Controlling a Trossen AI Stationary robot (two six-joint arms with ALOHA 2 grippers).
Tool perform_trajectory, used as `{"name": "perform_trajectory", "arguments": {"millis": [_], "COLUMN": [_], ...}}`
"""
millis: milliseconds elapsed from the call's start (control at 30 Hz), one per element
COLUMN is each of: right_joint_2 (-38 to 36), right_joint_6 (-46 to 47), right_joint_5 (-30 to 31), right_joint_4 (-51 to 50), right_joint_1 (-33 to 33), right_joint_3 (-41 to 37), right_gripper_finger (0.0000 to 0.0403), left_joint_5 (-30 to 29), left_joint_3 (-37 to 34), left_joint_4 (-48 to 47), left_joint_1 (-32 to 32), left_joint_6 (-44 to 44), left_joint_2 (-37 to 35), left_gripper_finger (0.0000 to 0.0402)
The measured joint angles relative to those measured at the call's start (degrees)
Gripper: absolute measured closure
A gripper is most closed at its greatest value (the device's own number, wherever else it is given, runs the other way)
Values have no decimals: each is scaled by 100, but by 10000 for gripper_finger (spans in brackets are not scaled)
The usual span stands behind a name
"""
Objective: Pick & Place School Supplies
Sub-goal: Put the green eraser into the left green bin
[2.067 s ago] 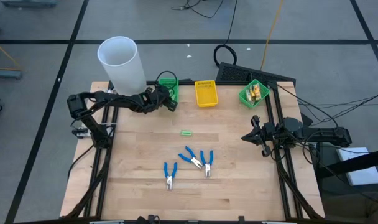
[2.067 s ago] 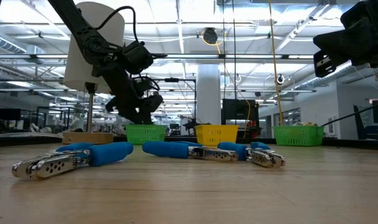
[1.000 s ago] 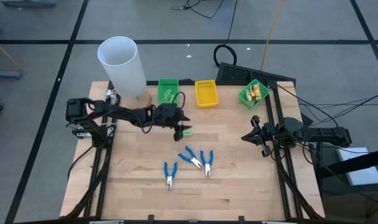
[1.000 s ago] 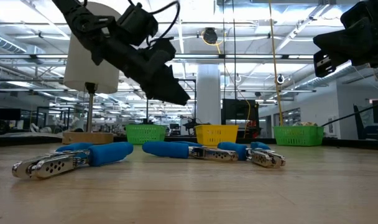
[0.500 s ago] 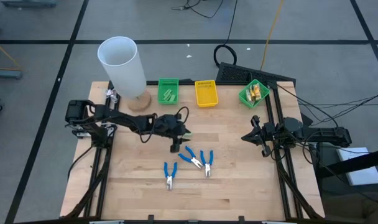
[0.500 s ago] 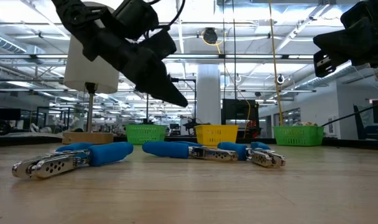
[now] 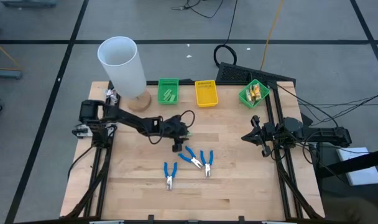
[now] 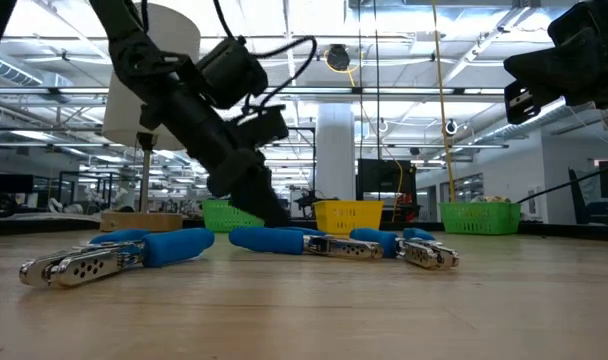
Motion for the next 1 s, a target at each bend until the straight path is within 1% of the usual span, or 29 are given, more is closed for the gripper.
{"name": "perform_trajectory", "arguments": {"millis": [333, 533, 1000], "right_joint_2": [2, 2, 2], "right_joint_6": [2, -1, 0], "right_joint_5": [-2, 0, 0], "right_joint_4": [0, 0, 1], "right_joint_1": [2, 0, 2], "right_joint_3": [1, 0, 2], "right_gripper_finger": [399, 399, 399], "left_joint_5": [36, 304, 370], "left_joint_3": [11, 22, 20], "left_joint_4": [208, 233, 68], "left_joint_1": [407, 502, 488], "left_joint_6": [-173, -327, -887], "left_joint_2": [455, 704, 727], "left_gripper_finger": [215, 215, 215]}}
